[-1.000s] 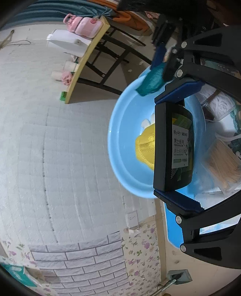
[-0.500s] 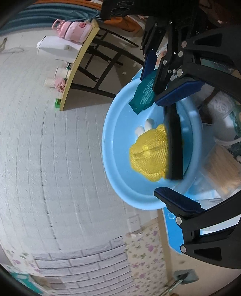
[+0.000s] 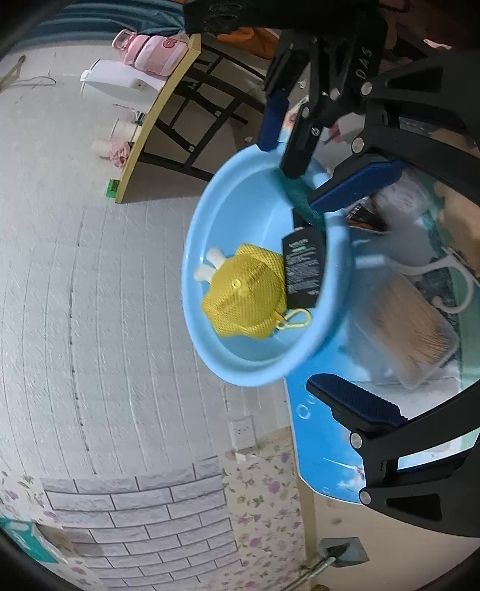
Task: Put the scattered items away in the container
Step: 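Carry the bottle and green packet into the basin with both grippers and release, then move both grippers back over the table toward the remaining items, then grasp the frosted plastic box with left gripper while right grasps the white charger, then lift the frosted box with left gripper while right lifts the white charger, then hold the frosted box and white charger above the table with both grippers, then carry the frosted box and charger into the blue basin and open both grippers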
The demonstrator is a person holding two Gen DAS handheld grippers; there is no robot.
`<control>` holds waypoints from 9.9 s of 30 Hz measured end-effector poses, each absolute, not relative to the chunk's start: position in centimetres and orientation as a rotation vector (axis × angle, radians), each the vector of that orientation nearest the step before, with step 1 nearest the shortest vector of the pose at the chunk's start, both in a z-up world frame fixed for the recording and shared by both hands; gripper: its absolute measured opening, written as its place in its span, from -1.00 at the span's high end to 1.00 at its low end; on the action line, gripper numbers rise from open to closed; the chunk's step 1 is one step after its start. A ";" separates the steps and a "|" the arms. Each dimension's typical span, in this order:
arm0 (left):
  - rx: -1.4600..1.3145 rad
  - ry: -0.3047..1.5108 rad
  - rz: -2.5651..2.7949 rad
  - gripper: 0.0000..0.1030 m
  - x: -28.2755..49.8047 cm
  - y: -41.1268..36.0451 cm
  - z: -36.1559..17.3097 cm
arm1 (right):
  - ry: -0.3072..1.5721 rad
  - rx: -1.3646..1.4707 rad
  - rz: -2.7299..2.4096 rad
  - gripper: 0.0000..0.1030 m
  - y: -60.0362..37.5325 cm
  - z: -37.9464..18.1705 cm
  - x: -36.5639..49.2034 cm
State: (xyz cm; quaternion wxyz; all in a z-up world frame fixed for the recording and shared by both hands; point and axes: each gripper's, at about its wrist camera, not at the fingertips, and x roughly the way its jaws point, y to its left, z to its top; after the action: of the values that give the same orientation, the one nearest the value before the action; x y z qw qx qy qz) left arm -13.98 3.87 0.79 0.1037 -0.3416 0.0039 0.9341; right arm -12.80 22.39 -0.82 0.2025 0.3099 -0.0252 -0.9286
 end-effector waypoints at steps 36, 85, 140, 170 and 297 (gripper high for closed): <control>-1.301 -0.098 2.798 -0.74 -3.8 -3.0 -5.6 | -0.049 1.138 -2.622 -0.12 25.4 -5.2 -4.2; -1.411 -0.050 2.846 -0.75 -12.0 -6.1 -8.0 | -0.102 1.357 -2.701 -0.12 27.0 -8.5 -9.7; -1.390 -0.007 2.790 -0.17 -2.4 -3.6 -7.0 | 0.101 1.300 -2.541 -0.25 25.1 -8.3 -4.5; -1.429 -0.025 2.798 -0.93 -1.8 -3.2 -8.6 | 0.043 1.455 -2.598 -0.26 28.4 -8.1 -2.0; -1.065 -0.105 2.886 -0.17 -0.8 -2.8 -4.3 | -0.004 1.053 -2.579 -0.15 26.0 -6.3 -1.6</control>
State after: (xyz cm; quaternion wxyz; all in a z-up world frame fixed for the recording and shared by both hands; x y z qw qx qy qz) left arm -0.85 -2.80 -4.30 0.0316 -0.3457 -0.0341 0.9372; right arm -1.59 25.99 -6.27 0.1771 0.3719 -0.0014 -0.9112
